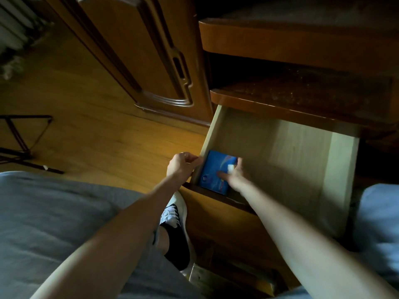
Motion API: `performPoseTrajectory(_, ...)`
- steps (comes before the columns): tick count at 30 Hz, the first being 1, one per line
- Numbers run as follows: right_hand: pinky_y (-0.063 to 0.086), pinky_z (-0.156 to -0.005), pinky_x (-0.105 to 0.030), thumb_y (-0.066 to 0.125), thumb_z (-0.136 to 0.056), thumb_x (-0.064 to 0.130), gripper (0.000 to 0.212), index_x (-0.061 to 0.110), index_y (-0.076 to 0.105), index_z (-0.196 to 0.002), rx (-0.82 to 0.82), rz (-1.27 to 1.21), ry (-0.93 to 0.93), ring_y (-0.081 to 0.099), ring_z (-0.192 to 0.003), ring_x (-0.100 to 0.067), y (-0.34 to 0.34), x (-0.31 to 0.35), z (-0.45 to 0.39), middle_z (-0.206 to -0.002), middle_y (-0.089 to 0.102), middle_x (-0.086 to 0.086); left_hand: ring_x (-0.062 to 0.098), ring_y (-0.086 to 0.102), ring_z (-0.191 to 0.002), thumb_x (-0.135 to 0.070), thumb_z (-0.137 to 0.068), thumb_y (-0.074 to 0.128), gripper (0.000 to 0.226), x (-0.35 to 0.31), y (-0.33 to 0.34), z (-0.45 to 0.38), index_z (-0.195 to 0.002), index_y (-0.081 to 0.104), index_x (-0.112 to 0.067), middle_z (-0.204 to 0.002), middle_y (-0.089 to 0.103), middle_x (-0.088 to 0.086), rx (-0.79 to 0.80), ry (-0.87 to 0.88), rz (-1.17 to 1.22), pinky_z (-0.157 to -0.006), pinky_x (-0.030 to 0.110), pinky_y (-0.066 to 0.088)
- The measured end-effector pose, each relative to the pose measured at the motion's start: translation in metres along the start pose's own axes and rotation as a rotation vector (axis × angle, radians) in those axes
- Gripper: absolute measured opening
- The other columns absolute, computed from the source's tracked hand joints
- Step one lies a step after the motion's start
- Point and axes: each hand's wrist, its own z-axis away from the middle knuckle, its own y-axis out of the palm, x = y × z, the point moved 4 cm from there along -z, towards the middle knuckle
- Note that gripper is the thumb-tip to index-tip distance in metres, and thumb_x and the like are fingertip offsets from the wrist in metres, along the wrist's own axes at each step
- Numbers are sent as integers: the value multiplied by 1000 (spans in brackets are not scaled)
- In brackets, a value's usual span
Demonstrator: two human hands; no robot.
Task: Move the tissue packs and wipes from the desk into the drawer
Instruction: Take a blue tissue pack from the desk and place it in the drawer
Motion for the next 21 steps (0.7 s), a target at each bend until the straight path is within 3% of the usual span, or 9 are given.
performPoseTrajectory(6,25,-120,-56,77,-88,38,114,23,-7,-163,54,9,36,30,-150,-36,-10,-7,-4,-169,19,-14,13,70,-86,-55,-87,71,29,-2,-4,-6,-96,72,-28,-94,71,-12,16,53,-79,-73,46,65)
performPoseTrajectory(9,23,-122,-56,78,-88,36,112,22,-4,-163,87,-3,38,33,-148,-35,-19,-12,0,-167,25,-14,15,70,-95,-54,-91,66,35,-5,0,0,-108,70,-24,-107,72,-6,24,90,-106,-75,45,64)
performPoseTrajectory(12,27,-120,-53,78,-89,30,104,22,5,-164,-31,44,-3,34,-148,-34,-33,-14,7,-165,28,-12,19,60,-117,-38,-96,62,46,-20,5,13,-138,52,-22,-139,56,5,-119,387,-398,-85,41,59)
performPoseTrajectory(15,37,-115,-46,81,-87,18,95,18,20,-160,-209,173,-83,42,-141,-34,-60,-19,14,-156,39,-12,30,44,-137,-17,-92,62,55,-50,19,28,-145,48,-15,-151,45,13,-225,827,-677,-109,46,42)
performPoseTrajectory(17,37,-114,-44,87,-80,12,102,18,23,-159,-207,261,-75,41,-140,-35,-77,-29,16,-154,37,-14,30,43,-138,-18,-93,59,50,-66,38,30,-143,54,-18,-152,47,10,-101,989,-836,-115,46,35)
performPoseTrajectory(18,36,-115,-42,88,-76,11,107,18,23,-160,-184,297,-60,39,-142,-34,-81,-34,18,-156,34,-15,28,42,-138,-19,-94,60,52,-69,48,29,-145,53,-20,-154,44,7,0,991,-913,-116,45,35)
performPoseTrajectory(21,34,-118,-41,86,-80,13,99,17,27,-160,-103,355,-35,39,-144,-31,-74,-40,18,-158,36,-14,27,38,-139,-30,-94,69,77,-58,70,20,-158,28,-24,-162,28,3,255,819,-1081,-109,43,45)
